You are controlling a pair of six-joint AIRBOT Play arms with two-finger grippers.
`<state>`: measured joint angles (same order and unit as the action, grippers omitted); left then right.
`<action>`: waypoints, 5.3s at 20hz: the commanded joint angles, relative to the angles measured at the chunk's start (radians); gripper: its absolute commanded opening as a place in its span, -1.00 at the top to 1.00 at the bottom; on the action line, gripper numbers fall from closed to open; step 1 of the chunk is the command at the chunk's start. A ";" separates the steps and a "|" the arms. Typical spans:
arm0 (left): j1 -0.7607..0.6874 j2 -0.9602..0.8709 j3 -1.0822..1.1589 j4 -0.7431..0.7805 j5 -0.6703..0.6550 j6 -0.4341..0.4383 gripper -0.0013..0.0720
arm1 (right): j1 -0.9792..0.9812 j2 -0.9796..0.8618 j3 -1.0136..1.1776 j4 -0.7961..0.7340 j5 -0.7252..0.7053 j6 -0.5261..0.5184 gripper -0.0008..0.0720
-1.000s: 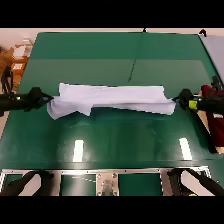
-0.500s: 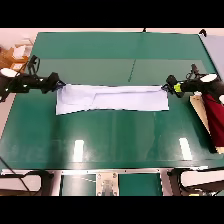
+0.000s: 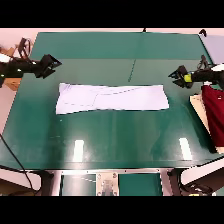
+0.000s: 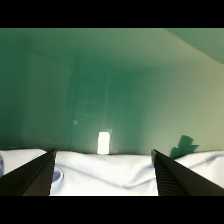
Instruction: Fold the shirts.
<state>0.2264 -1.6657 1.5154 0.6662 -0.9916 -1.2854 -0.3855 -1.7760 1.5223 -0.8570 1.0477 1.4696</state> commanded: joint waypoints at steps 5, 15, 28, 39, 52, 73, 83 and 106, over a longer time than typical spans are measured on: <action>0.002 -0.006 0.079 -0.009 -0.198 -0.037 0.88 | -0.053 -0.088 -0.047 -0.060 0.289 -0.217 -0.38; -0.244 -0.015 0.079 0.009 -0.142 -0.001 0.88 | 0.066 -0.162 0.052 -0.042 0.351 -0.278 0.94; -0.844 -0.353 0.152 -0.033 0.246 -0.050 0.88 | 0.085 0.285 0.379 0.114 0.678 -0.275 0.94; -0.679 -0.418 0.477 -0.096 -0.171 -0.116 0.88 | 0.167 0.303 0.330 0.148 0.644 -0.219 0.94; -0.039 -0.150 0.523 -0.038 -0.546 -0.173 0.88 | 1.017 -0.070 0.093 0.265 -0.342 -0.187 0.56; -0.014 -0.151 0.523 -0.016 -0.543 -0.139 0.88 | 0.405 0.021 -0.322 0.120 0.027 -0.121 -0.53; -0.014 -0.151 0.523 -0.016 -0.546 -0.139 0.88 | 0.425 0.095 -0.097 0.374 0.088 -0.199 0.94; -0.232 -0.151 0.504 0.676 -0.460 -0.214 0.88 | -0.876 0.446 0.120 0.053 0.430 0.031 0.94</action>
<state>0.0124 -1.8164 2.0312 1.3636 -1.4517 -1.5047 -1.1755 -1.3602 1.6604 -0.7265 1.4567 1.4834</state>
